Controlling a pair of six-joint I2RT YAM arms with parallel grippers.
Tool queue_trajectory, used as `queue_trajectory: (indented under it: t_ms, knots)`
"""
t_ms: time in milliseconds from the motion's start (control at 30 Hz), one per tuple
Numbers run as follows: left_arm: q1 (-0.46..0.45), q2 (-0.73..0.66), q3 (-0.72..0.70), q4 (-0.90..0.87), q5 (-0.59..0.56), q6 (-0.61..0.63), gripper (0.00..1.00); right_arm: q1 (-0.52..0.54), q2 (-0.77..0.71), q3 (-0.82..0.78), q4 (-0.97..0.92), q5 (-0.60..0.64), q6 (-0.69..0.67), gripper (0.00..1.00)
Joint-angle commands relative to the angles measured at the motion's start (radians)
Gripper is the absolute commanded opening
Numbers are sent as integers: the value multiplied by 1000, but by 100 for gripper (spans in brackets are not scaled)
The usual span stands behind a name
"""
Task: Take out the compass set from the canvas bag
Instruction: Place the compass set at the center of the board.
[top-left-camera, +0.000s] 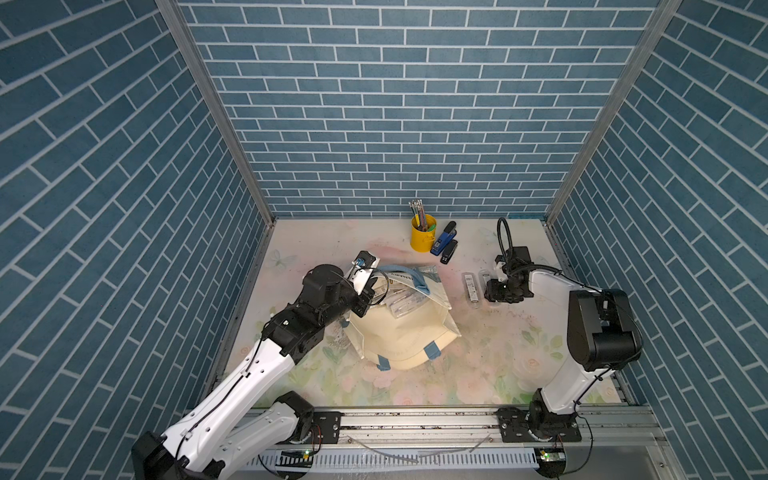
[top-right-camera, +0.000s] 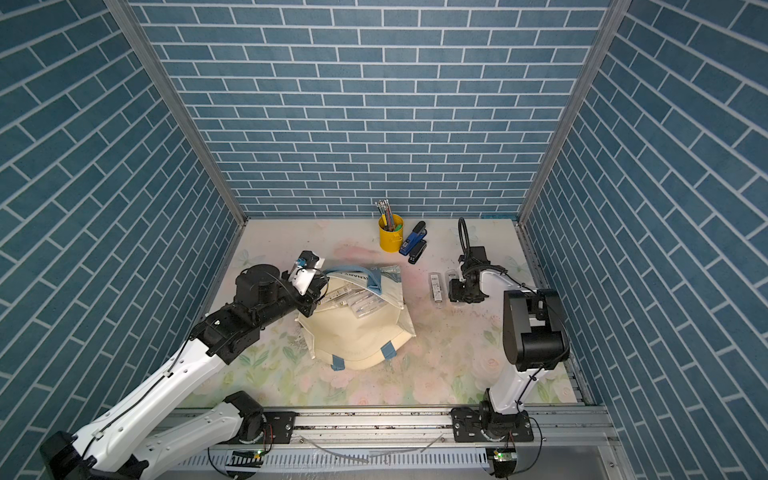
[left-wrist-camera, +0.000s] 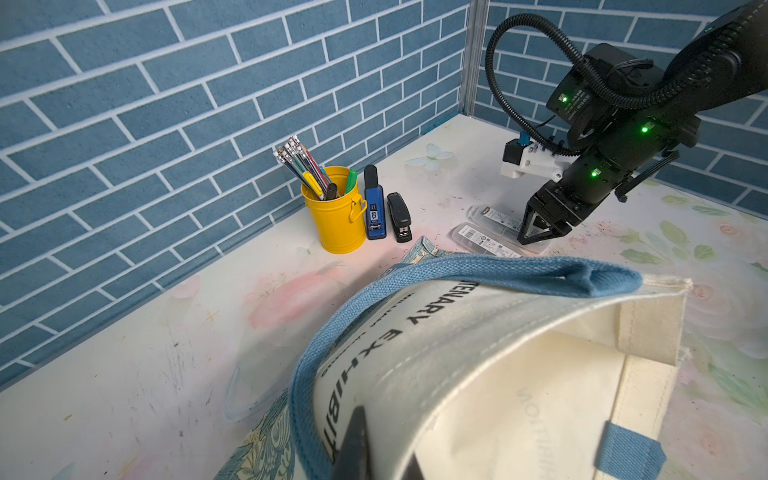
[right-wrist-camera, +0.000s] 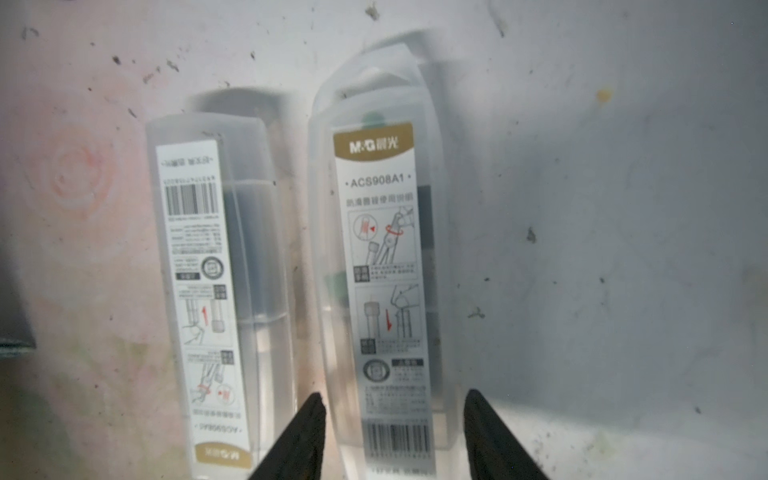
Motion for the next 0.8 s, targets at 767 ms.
queue_trajectory:
  t_ms: [767]
  knots:
    - [-6, -8, 3, 83, 22, 5, 0, 102, -258, 2, -95, 41, -52, 55]
